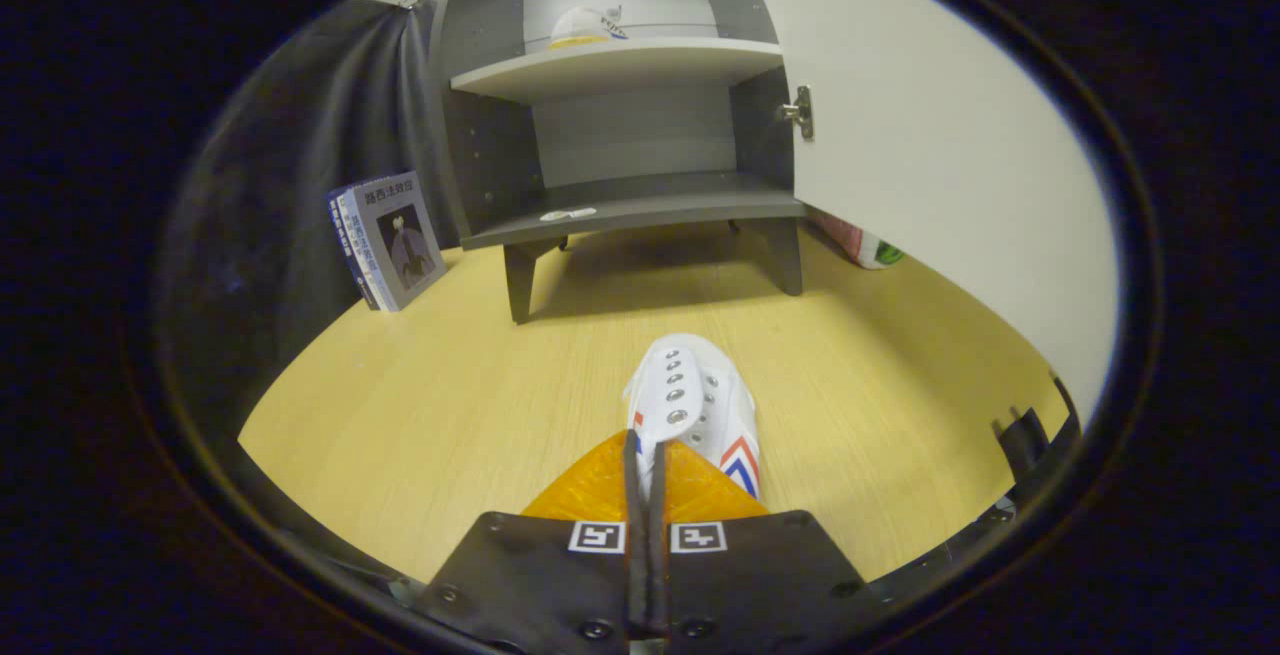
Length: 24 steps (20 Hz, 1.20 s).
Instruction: Open the shoe cabinet door, grab the shoes and put them into the shoe cabinet, then close the shoe cabinet door.
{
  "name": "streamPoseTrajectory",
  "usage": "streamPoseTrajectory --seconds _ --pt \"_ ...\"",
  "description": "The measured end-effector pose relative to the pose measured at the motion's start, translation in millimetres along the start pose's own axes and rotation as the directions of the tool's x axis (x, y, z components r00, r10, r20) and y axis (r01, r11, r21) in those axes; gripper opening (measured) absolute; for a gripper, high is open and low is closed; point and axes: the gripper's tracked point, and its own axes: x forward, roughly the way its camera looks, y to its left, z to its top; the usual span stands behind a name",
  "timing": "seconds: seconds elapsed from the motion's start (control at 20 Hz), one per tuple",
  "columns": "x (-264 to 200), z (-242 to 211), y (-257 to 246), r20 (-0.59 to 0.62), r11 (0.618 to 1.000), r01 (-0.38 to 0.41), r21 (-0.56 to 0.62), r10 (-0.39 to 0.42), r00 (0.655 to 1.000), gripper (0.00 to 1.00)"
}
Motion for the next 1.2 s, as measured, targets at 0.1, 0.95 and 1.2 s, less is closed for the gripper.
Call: streamPoseTrajectory --seconds 0.1,0.95,1.2 --pt "-7 10 3 0.009 1.0 -0.007 0.005 0.007 1.0 0.02" --pt "-102 342 27 0.387 0.986 0.065 -0.152 -0.001 0.922 0.02" --pt "-50 401 5 0.388 0.984 0.078 -0.162 -0.009 0.921 0.02"
